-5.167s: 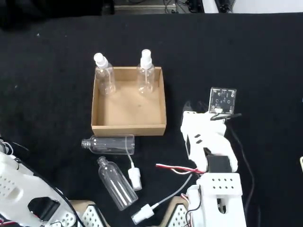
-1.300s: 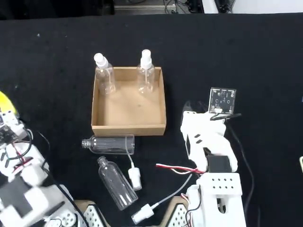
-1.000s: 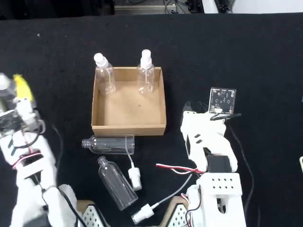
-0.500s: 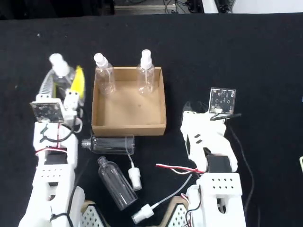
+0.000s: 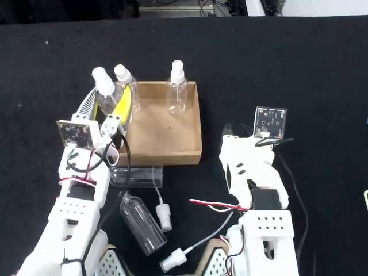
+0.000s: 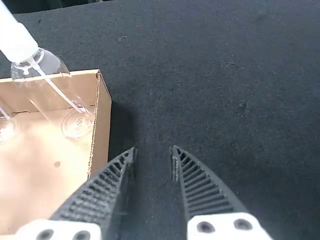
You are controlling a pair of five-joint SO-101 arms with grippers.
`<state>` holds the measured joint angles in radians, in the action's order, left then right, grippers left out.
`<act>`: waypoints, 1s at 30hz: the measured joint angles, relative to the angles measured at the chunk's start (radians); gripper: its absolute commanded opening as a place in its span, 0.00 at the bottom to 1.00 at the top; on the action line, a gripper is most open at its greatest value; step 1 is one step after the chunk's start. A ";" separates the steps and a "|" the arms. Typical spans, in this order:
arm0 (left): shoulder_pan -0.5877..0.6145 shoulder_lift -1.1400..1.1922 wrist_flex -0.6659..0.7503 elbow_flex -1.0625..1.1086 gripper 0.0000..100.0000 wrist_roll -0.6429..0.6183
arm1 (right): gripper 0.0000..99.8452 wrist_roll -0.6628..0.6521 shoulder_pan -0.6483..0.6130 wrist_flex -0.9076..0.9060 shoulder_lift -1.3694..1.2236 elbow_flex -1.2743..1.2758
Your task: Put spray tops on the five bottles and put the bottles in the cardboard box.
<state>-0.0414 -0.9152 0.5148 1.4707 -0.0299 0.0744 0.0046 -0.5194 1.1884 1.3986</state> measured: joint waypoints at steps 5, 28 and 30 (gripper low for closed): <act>0.000 0.166 0.187 0.000 0.03 0.000 | 0.08 0.000 0.000 0.000 0.000 0.000; -0.055 0.772 0.712 -0.003 0.03 0.000 | 0.08 0.000 0.000 0.015 0.002 0.000; -0.055 0.804 0.729 -0.003 0.03 0.000 | 0.08 0.000 0.000 0.015 0.002 0.000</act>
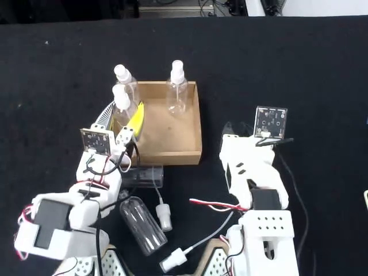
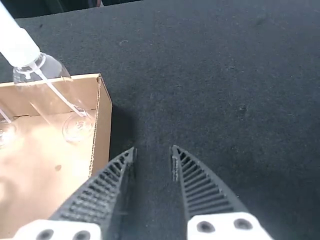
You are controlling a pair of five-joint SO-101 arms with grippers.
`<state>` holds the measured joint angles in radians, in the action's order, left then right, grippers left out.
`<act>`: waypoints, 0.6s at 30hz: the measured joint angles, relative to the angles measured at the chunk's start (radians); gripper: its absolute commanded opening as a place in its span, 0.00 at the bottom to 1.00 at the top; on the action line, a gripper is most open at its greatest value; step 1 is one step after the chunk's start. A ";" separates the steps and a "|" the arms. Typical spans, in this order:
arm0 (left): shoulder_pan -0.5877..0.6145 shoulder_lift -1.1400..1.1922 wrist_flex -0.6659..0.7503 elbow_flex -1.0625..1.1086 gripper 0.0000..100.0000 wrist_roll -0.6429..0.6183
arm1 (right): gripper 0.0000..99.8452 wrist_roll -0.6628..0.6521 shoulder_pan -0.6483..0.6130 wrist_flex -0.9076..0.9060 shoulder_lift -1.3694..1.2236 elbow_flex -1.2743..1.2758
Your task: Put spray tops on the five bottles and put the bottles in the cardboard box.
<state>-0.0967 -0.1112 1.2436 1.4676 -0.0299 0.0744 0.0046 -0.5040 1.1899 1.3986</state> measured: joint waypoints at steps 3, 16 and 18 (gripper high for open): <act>0.000 0.041 0.009 -0.006 0.03 0.000 | 0.08 0.000 0.000 0.000 0.000 0.002; 0.000 0.086 0.009 -0.008 0.03 0.000 | 0.08 0.000 0.000 0.006 0.000 0.009; 0.000 0.086 0.009 -0.008 0.03 0.000 | 0.08 0.000 0.000 0.006 0.000 0.009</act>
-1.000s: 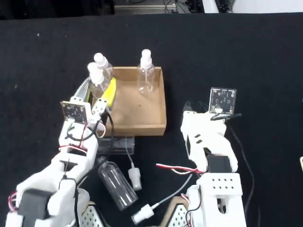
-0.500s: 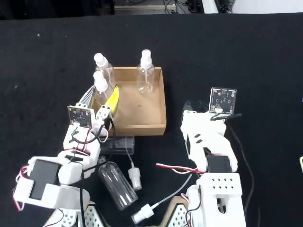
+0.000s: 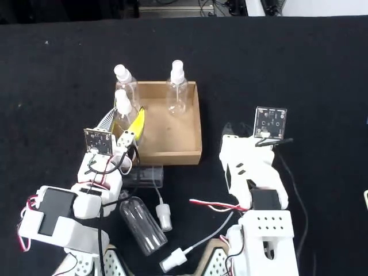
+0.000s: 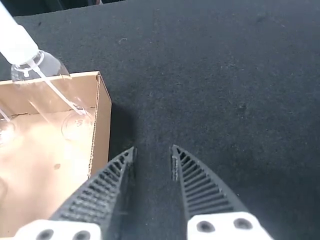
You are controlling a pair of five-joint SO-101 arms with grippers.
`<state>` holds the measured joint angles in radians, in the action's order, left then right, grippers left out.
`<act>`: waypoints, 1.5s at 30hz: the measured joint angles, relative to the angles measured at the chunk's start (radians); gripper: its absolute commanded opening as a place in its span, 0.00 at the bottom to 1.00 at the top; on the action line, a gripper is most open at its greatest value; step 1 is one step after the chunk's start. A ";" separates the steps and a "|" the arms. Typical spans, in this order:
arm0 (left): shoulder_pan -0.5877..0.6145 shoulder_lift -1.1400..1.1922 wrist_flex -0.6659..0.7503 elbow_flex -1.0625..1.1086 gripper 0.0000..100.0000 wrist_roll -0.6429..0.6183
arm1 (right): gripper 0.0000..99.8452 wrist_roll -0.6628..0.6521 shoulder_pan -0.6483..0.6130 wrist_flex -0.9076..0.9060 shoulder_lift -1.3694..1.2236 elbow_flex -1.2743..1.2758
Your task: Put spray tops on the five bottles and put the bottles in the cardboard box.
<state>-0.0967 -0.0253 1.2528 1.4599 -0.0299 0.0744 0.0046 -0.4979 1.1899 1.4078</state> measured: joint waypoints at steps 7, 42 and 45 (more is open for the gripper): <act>0.000 0.055 -0.021 -0.041 0.23 -0.005 | 0.08 0.000 0.000 0.000 0.000 0.000; -0.005 -0.342 -0.364 -0.008 0.29 0.032 | 0.08 0.000 0.000 0.000 0.000 0.000; -0.005 -0.502 -0.589 -0.008 0.29 0.032 | 0.08 0.000 0.006 0.000 0.000 0.000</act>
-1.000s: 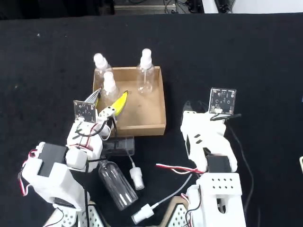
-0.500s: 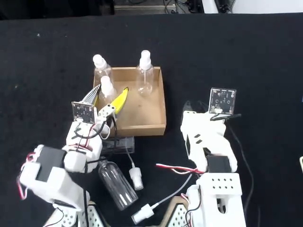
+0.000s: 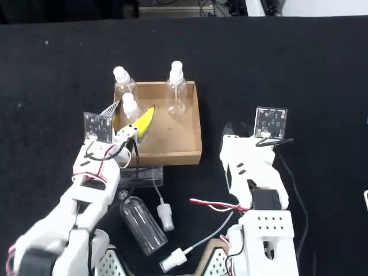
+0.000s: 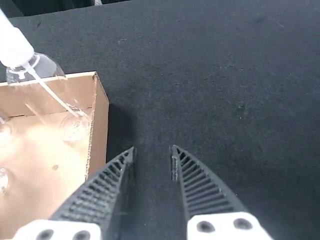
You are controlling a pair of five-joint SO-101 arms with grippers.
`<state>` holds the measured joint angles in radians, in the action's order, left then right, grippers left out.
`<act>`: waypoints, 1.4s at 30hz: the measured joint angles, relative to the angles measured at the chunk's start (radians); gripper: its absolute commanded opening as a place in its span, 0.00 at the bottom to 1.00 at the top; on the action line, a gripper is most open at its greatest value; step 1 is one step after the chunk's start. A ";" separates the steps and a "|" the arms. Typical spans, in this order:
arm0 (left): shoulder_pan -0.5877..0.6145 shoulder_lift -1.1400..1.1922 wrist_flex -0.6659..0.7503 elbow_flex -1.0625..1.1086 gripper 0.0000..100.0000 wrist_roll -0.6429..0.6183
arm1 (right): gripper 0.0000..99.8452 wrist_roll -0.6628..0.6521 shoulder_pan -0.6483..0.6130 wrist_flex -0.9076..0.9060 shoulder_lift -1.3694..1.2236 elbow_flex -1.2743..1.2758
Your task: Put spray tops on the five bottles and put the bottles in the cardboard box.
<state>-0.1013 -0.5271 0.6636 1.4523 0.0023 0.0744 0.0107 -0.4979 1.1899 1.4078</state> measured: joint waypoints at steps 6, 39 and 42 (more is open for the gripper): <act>0.000 -0.315 -0.617 -0.091 0.29 0.000 | 0.08 0.000 0.006 0.000 0.000 0.000; 0.405 -1.270 -1.413 0.164 0.03 0.029 | 0.01 0.000 -0.215 -0.428 0.000 -0.371; 0.407 -1.275 -1.372 0.218 0.03 0.046 | 0.01 0.000 -0.344 -0.373 0.000 -0.373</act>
<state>0.3053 -1.8021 -0.7081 1.6701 0.0483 0.0744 -0.3330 -0.8707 1.1899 1.0349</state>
